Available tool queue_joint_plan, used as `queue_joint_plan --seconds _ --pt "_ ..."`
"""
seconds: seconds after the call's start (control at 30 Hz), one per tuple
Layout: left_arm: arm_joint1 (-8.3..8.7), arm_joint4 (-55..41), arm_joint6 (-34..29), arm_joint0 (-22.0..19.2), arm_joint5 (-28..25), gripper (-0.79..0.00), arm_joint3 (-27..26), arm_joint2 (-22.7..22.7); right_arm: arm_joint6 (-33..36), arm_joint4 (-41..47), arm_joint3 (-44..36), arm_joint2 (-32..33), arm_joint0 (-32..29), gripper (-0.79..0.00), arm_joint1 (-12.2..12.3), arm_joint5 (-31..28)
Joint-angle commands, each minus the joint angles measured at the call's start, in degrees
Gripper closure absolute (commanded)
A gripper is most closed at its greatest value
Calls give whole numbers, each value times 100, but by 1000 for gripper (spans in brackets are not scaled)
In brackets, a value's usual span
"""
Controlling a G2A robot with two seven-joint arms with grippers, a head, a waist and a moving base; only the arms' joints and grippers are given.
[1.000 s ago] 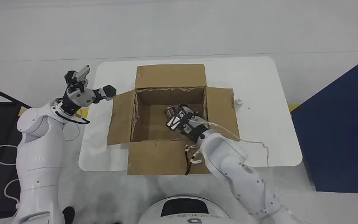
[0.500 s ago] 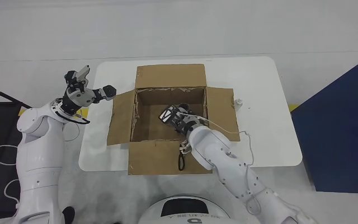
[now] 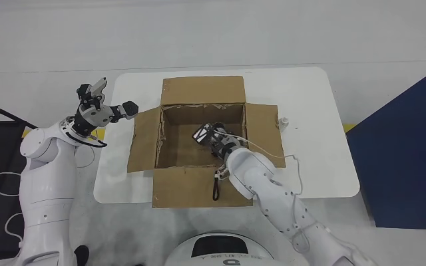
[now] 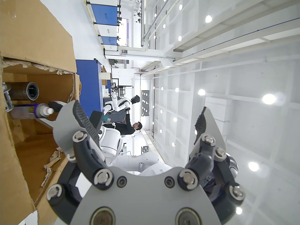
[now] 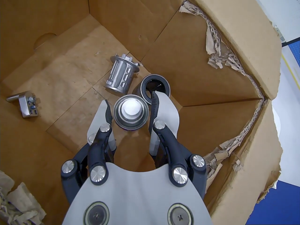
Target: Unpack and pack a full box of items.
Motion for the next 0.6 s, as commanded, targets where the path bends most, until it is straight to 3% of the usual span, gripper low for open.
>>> queue_joint_plan --seconds 0.0,0.17,0.3,0.37,0.57 --pt "0 0 0 0 0 -785 0 0 14 -9 -37 30 -17 -342 1 -28" --pt "0 0 0 0 0 -785 0 0 21 -46 -247 133 -111 -351 13 -85" --pt "0 0 0 0 0 -785 0 0 -72 -65 -960 439 -447 -385 83 -165" --pt "0 0 0 0 0 -785 0 0 -219 -151 -1530 713 -751 -440 142 -123" --pt "0 0 0 0 0 -785 0 0 -899 -67 -3085 2131 -1953 -499 293 518"
